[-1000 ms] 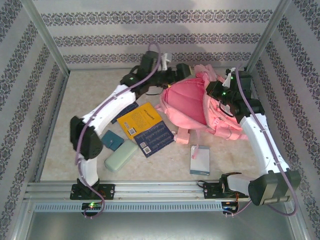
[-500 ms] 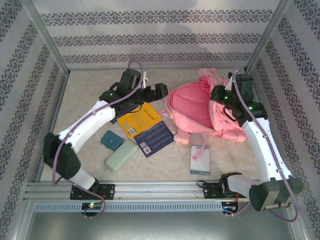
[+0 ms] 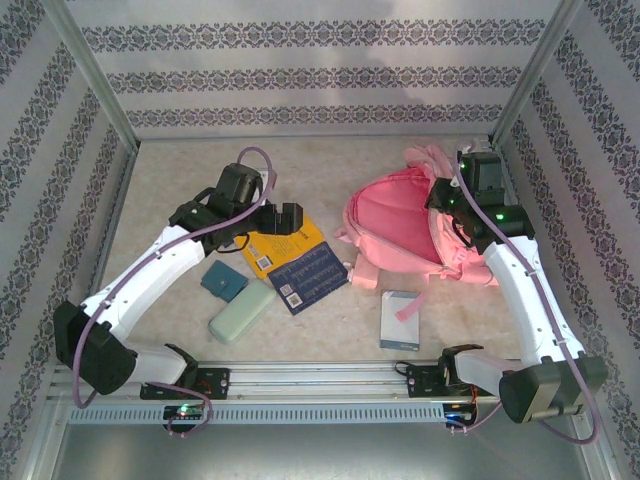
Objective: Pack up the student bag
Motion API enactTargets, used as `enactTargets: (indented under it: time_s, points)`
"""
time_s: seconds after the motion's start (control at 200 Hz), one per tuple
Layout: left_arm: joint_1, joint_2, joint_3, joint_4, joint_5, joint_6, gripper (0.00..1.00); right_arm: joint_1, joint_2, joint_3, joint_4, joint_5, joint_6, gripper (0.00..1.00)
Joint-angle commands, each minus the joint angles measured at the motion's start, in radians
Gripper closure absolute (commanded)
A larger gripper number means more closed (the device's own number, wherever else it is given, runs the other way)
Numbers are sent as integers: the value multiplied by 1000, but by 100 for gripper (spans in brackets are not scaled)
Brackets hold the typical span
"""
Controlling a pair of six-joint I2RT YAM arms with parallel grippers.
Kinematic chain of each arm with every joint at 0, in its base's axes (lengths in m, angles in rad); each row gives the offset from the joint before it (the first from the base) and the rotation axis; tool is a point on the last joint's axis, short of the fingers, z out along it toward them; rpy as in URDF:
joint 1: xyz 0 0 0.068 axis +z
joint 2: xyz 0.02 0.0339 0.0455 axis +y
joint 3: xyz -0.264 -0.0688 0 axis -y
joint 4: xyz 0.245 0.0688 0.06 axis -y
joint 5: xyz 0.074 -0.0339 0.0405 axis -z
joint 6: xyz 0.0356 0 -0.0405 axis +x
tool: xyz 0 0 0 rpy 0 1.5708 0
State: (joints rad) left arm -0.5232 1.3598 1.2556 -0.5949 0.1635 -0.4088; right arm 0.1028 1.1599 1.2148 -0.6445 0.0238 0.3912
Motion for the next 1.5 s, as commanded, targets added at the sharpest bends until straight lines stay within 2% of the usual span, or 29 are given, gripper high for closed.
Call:
enactTargets:
  time_s: [0.0, 0.1, 0.235, 0.33, 0.44, 0.505, 0.869, 1.109, 1.314, 1.499]
  points:
    - [-100, 100, 71, -51, 4, 8, 0, -19, -8, 27, -13, 145, 19, 100]
    - [-196, 234, 143, -98, -43, 33, 0, -58, 0, 22, -18, 174, 70, 100]
    - [-283, 368, 218, -81, -108, 6, 0, -99, 24, 33, -20, 180, 105, 100]
    - [-343, 461, 297, -85, -198, -34, 0, -125, 36, 46, -33, 214, 115, 100]
    - [-356, 622, 469, -211, -201, -120, 0, -162, 47, 49, -43, 223, 138, 100]
    - [-368, 686, 535, -231, -185, -132, 0, -174, 55, 46, -45, 217, 149, 100]
    - [-402, 822, 624, -203, -92, -234, 0, -185, 57, 14, -31, 208, 148, 100]
    - [-408, 900, 676, -233, -121, -246, 0, -184, 61, -3, -2, 160, 176, 100]
    - [-406, 941, 683, -223, -125, -237, 11, -181, 63, -5, 3, 154, 176, 100]
    - [-403, 949, 713, -230, -142, -215, 29, -177, 61, -6, 6, 142, 175, 100]
